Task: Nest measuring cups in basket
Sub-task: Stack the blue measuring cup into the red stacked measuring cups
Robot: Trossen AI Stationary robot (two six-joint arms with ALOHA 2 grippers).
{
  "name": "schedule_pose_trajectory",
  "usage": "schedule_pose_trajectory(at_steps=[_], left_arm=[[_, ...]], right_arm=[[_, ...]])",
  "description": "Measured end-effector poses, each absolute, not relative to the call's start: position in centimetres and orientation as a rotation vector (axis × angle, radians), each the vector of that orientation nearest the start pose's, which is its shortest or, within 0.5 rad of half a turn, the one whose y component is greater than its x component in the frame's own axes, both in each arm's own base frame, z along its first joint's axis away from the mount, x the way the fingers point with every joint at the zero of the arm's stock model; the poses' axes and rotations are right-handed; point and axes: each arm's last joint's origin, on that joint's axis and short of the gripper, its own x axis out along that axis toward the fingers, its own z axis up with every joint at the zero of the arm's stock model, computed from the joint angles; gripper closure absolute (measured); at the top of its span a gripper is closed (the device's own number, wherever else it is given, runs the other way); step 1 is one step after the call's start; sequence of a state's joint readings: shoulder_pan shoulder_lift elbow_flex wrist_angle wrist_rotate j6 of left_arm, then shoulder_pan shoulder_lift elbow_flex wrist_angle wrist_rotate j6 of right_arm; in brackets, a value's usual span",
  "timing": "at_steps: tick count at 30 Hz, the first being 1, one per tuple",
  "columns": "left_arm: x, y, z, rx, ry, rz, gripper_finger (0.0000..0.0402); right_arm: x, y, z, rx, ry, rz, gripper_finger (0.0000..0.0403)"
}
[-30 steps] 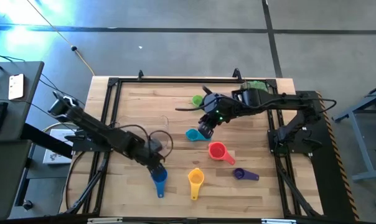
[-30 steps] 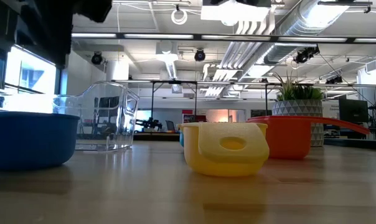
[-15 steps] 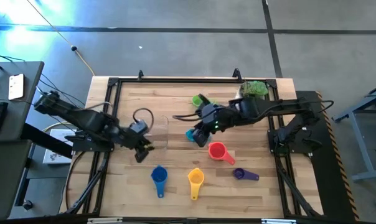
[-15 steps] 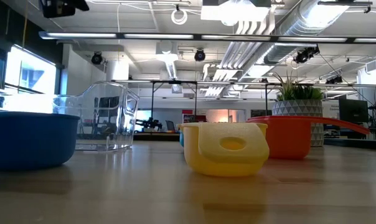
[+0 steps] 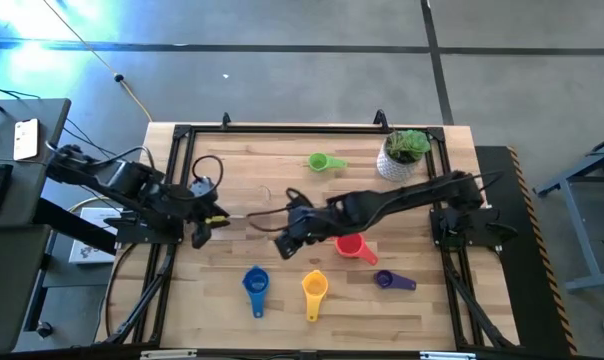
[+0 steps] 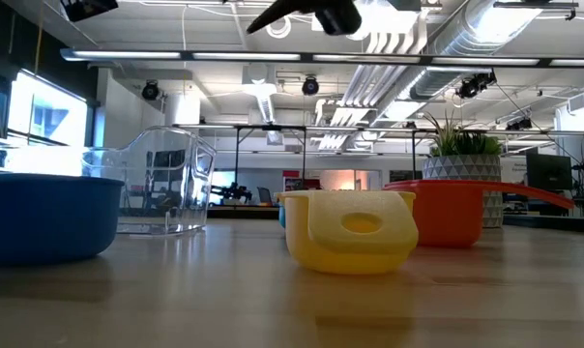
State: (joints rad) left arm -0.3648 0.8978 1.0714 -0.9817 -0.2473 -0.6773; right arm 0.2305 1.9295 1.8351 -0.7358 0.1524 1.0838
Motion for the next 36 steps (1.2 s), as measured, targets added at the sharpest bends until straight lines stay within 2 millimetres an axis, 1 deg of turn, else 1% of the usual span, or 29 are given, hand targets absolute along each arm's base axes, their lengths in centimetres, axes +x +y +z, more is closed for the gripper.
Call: schedule_pose_trajectory(at_steps=[5,13,19,23,31,36], left_arm=[[13.5,-4.4,34.3,-0.390,0.787,0.159,0.0298],[13.0,-4.2,34.3,-0.390,0.790,0.160,0.0298],[13.0,-4.2,34.3,-0.390,0.789,0.160,0.0298],[13.0,-4.2,34.3,-0.389,0.789,0.159,0.0298],[13.0,-4.2,34.3,-0.391,0.788,0.160,0.0298],[13.0,-4.2,34.3,-0.390,0.787,0.160,0.0298]], right_arm=[[43.6,10.6,29.0,0.848,0.751,-0.353,0.0254],[46.3,12.5,24.6,0.826,0.720,-0.322,0.0254],[47.3,13.9,21.4,0.832,0.747,-0.324,0.0254],[47.6,14.6,19.2,0.850,0.782,-0.356,0.0254],[48.5,15.3,16.9,0.864,0.769,-0.327,0.0254],[48.6,15.3,16.2,0.875,0.783,-0.336,0.0254]])
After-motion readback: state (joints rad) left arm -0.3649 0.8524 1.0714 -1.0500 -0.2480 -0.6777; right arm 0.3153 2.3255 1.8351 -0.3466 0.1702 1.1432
